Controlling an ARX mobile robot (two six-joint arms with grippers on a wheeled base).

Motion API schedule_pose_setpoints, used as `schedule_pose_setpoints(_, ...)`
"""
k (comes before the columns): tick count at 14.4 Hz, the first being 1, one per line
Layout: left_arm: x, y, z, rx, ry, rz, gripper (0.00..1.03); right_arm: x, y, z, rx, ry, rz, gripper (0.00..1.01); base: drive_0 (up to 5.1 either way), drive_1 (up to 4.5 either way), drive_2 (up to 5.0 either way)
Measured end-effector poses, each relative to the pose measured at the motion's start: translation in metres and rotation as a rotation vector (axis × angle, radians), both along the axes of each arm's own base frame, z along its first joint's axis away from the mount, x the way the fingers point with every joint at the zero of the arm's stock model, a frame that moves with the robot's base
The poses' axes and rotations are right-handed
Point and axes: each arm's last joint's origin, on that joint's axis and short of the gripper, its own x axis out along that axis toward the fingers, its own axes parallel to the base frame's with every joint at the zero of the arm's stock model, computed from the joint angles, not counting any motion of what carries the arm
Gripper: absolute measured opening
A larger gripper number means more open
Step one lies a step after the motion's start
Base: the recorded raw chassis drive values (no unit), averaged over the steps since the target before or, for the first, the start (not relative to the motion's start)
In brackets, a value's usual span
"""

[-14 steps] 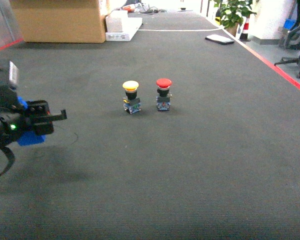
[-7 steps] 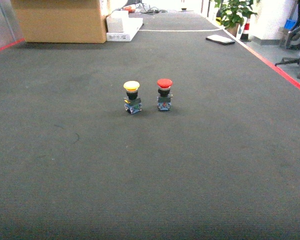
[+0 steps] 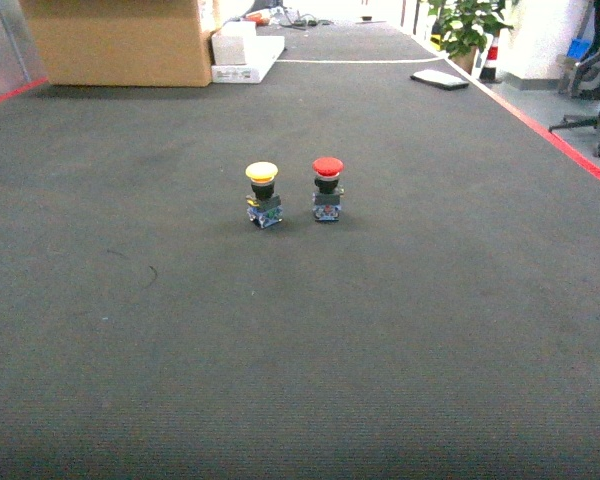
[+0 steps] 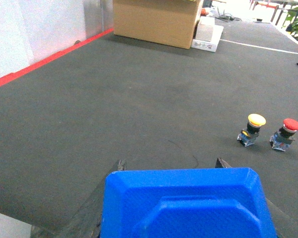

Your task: Pick blue part to blue bin on bottom shelf

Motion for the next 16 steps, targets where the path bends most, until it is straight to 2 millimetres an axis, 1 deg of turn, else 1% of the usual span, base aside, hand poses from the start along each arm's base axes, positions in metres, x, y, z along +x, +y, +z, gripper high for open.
schedule_pose_setpoints(3, 0.0027, -0.0017, -0.003, 0.024, 0.021, -0.03, 0.44, 0.0, 0.0, 0.0, 0.0, 0.0, 0.0, 0.98, 0.0, 0.0, 0.0)
schedule_pose_setpoints(10, 0.0027, -0.0017, -0.0029, 0.027, 0.021, -0.03, 0.44, 0.0, 0.0, 0.0, 0.0, 0.0, 0.0, 0.98, 0.0, 0.0, 0.0)
schedule_pose_setpoints(12, 0.0027, -0.0017, -0.0029, 0.027, 0.021, -0.03, 0.44, 0.0, 0.0, 0.0, 0.0, 0.0, 0.0, 0.98, 0.0, -2.77, 2.8)
schedule_pose_setpoints(14, 0.0028, -0.0018, -0.0031, 0.028, 0.023, -0.03, 0.44, 0.0, 0.0, 0.0, 0.0, 0.0, 0.0, 0.98, 0.0, 0.0, 0.0)
schedule_pose_setpoints(16, 0.0019, -0.0009, -0.0016, 0.02, 0.011, -0.026, 0.44, 0.0, 0.0, -0.0003, 0.0, 0.003, 0.001, 0.98, -1.5, -1.52, -1.5)
